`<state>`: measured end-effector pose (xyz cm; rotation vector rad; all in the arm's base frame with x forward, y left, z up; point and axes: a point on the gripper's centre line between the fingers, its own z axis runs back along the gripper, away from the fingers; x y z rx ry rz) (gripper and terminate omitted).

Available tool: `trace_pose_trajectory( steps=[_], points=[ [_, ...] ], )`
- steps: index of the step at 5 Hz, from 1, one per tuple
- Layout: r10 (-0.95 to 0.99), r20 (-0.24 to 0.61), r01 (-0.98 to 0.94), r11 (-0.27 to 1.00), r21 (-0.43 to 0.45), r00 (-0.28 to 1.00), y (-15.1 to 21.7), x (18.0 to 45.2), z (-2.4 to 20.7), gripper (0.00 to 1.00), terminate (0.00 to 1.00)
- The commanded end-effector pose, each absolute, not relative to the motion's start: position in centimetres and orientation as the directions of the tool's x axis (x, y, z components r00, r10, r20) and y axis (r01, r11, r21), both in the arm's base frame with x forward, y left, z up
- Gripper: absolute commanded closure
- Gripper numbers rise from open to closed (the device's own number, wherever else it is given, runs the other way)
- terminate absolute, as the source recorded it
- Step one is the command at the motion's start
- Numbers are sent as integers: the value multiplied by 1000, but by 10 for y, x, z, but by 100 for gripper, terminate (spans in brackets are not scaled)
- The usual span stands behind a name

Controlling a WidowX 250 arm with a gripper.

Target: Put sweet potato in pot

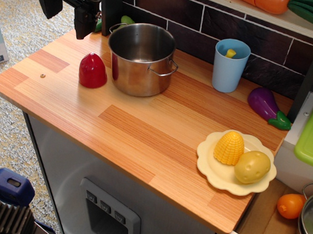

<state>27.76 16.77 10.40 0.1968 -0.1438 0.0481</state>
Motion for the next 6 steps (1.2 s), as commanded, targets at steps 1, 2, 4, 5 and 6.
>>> trace_pose_trajectory(
  steps=[1,2,4,5,6],
  points=[
    [34,147,-62,980,191,989,168,278,104,0,0],
    [47,172,-73,986,152,984,164,282,94,0,0],
    [36,187,-59,992,115,982,160,292,80,0,0],
    [30,195,-53,992,112,980,162,296,73,0,0],
    [29,201,-49,994,95,979,162,300,67,0,0]
  ],
)
